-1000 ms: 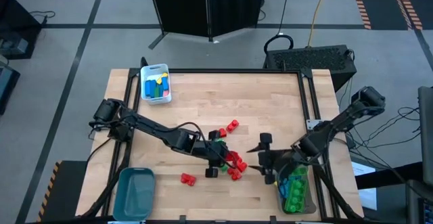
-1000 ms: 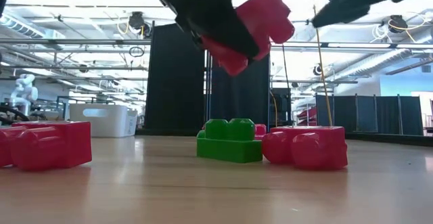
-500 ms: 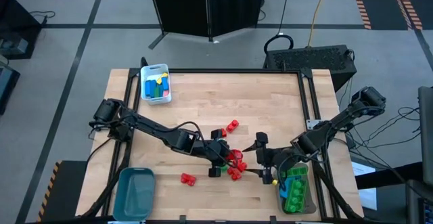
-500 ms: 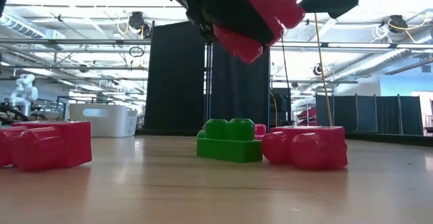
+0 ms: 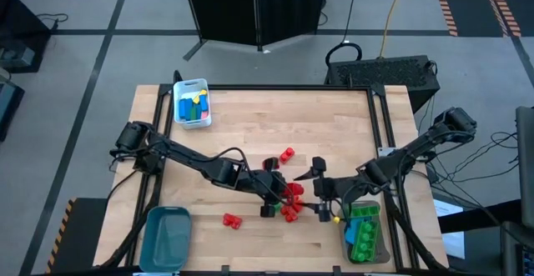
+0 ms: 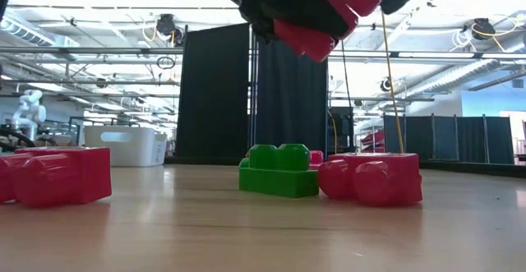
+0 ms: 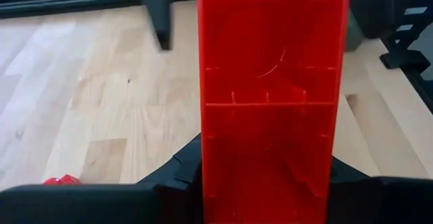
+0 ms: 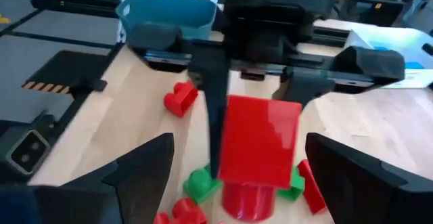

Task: Sort blocks by size
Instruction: Put the red 3 stud gamepiece into the black bin

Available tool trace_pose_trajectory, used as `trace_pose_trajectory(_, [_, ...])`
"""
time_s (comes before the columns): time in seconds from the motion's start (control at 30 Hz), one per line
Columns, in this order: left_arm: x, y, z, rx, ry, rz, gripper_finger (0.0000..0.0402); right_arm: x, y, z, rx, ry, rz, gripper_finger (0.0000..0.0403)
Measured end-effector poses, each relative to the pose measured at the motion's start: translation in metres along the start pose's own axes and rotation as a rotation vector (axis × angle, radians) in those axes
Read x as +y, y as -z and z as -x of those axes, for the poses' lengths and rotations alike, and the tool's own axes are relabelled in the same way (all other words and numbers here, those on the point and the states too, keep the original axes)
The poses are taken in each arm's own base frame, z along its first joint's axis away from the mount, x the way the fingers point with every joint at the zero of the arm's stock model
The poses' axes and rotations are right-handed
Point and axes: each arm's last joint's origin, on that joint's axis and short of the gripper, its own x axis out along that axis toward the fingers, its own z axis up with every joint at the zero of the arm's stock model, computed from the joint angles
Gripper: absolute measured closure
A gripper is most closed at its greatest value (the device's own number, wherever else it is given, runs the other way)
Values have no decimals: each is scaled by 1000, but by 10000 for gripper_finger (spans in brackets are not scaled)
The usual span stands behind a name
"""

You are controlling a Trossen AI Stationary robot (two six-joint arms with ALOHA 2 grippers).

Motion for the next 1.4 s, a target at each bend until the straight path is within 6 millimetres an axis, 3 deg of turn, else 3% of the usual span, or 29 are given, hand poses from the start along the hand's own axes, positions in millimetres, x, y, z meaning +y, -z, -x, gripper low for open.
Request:
trace_pose_trajectory(0.17, [0, -2, 0, -18, 1, 4, 275, -8, 0, -3, 9, 18, 13, 91])
trace_pose_trajectory(0.27, [0, -2, 0, -24, 1, 9, 275, -11, -1, -5, 9, 10, 15, 118])
trace_pose_trajectory(0.6, [2, -2, 0, -15, 2, 41, 270, -17, -2, -8, 14, -15, -29, 288])
trace_pose_trajectory(0.83, [0, 0, 2, 20, 53, 60, 212, -18, -2, -2, 48, -83, -15, 289])
trace_pose_trajectory(1.0, [3, 2, 19, 120, 58, 72, 174, -26, -4, 19, 92, -76, -40, 289])
trace_pose_trajectory(1.4, [-8, 7, 32, 198, 46, 88, 169, -41, 9, 100, 349, -241, -344, 281])
